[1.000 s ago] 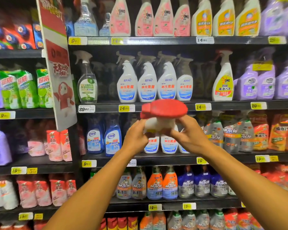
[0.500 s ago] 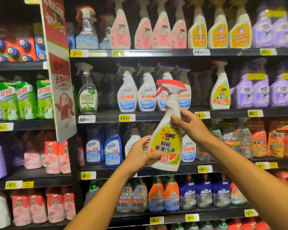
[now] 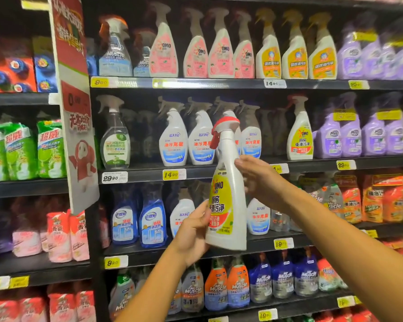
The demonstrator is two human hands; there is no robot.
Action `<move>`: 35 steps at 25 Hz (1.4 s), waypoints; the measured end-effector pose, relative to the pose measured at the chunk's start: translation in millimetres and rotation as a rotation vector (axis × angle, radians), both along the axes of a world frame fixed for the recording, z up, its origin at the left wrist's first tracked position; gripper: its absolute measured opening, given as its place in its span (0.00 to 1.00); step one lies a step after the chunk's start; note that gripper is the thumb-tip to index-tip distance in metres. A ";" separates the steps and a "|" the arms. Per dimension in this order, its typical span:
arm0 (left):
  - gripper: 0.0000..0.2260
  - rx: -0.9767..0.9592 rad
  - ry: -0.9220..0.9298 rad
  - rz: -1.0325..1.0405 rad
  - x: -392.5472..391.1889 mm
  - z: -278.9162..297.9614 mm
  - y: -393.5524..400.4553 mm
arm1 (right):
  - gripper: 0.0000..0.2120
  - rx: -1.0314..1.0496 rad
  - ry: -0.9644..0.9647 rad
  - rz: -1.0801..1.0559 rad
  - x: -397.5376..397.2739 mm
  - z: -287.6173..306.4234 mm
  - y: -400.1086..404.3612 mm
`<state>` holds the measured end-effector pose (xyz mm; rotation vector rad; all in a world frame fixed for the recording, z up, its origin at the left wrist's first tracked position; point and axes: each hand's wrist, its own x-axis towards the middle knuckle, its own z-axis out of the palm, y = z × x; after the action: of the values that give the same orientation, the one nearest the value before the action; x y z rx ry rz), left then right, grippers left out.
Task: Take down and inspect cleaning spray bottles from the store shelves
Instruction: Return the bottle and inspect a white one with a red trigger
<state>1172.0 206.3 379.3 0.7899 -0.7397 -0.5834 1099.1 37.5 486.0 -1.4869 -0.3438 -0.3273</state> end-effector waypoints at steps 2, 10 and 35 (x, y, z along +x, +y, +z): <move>0.14 -0.030 0.112 -0.030 1.1 3.8 -2.0 | 0.18 0.004 -0.047 -0.140 2.0 5.9 12.5; 0.23 0.007 0.194 -0.028 3.0 14.4 11.1 | 0.20 -0.029 -0.115 -0.380 3.5 8.7 41.5; 0.10 0.158 -0.270 0.371 8.5 42.7 -90.5 | 0.13 -0.189 -0.067 -0.432 6.0 3.9 -75.5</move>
<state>1180.5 115.8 422.0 1.1369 -0.7740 -0.2028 1105.1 -38.0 489.9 -1.7357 -0.1035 -0.7054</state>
